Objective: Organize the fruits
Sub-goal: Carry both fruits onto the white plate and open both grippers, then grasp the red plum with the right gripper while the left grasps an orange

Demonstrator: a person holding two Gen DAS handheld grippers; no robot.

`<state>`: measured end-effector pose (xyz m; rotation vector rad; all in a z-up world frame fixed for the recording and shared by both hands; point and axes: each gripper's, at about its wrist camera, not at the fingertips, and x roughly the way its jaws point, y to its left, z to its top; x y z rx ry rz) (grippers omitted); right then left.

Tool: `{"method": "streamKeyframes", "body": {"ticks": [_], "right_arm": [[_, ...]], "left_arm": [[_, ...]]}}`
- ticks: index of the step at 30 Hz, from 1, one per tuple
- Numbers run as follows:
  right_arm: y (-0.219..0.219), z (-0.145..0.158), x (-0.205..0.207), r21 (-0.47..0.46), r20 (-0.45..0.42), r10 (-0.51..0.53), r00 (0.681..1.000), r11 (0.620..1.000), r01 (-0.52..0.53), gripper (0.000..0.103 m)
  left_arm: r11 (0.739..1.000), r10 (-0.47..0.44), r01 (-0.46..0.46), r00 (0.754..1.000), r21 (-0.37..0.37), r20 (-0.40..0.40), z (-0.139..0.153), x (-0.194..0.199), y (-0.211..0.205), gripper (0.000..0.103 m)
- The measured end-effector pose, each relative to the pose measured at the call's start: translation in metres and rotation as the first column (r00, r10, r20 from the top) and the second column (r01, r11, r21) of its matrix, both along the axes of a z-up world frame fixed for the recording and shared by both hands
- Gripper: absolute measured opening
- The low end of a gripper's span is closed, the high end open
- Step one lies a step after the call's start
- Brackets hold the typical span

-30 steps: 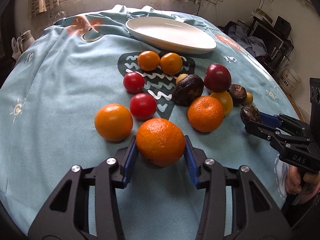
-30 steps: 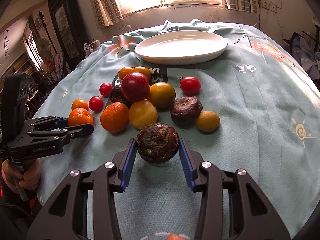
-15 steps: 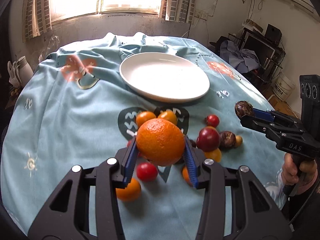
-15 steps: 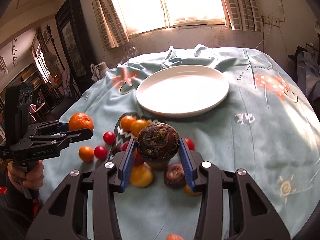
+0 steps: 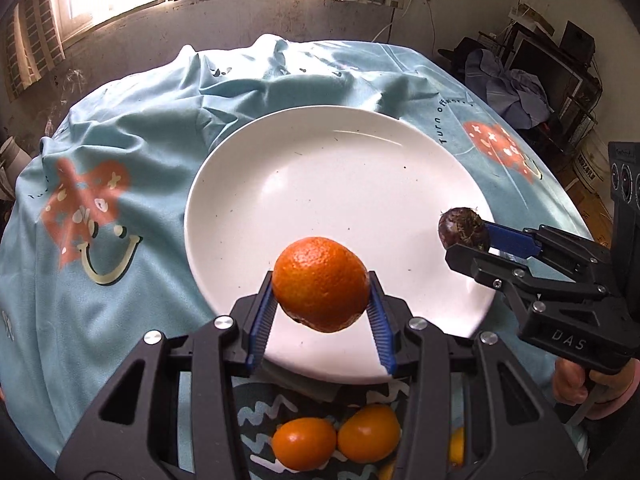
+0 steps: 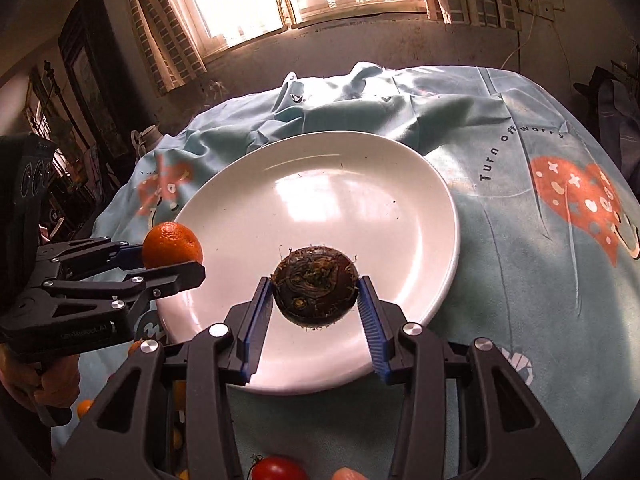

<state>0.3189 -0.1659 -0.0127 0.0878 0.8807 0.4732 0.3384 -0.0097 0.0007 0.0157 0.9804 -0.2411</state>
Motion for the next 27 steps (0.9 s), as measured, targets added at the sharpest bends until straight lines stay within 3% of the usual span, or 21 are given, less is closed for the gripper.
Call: {"method": "streamKeyframes", "body": {"ticks": [5, 6, 8, 12, 15, 21, 24, 27], "right_arm": [[0.008, -0.005, 0.004, -0.032, -0.008, 0.018, 1.000, 0.999, -0.018, 0.047], [0.007, -0.004, 0.003, -0.044, -0.005, 0.015, 1.000, 0.999, -0.015, 0.058], [0.004, 0.005, -0.004, -0.046, 0.018, 0.006, 1.000, 0.999, -0.005, 0.062], [-0.001, 0.030, -0.034, -0.026, 0.085, 0.019, 0.996, 1.000, -0.017, 0.064], [0.003, 0.040, -0.071, 0.005, 0.104, 0.104, 0.989, 0.994, -0.105, 0.065], [0.030, 0.025, -0.141, -0.043, 0.116, 0.322, 0.939, 0.947, -0.319, 0.065], [0.038, 0.016, -0.156, -0.079, 0.106, 0.365, 0.925, 0.930, -0.358, 0.065], [0.042, 0.014, -0.161, -0.091, 0.120, 0.384, 0.916, 0.923, -0.375, 0.065]], "left_arm": [[1.000, 0.024, -0.024, 0.999, 0.005, -0.046, -0.014, 0.010, 0.003, 0.046], [1.000, 0.027, -0.026, 0.999, 0.009, -0.046, -0.014, 0.009, 0.003, 0.053], [0.999, 0.033, -0.033, 0.999, 0.016, 0.001, -0.005, 0.000, 0.005, 0.072], [1.000, 0.023, -0.023, 0.997, 0.009, 0.076, 0.023, -0.035, 0.016, 0.079], [0.999, 0.030, -0.028, 0.991, -0.014, 0.129, 0.036, -0.075, 0.031, 0.091], [0.997, 0.036, -0.023, 0.982, -0.071, 0.184, 0.028, -0.156, 0.063, 0.092], [0.993, 0.032, -0.011, 0.984, -0.120, 0.173, 0.014, -0.183, 0.076, 0.092], [0.992, 0.010, 0.010, 0.987, -0.124, 0.162, 0.000, -0.199, 0.080, 0.092]]}}
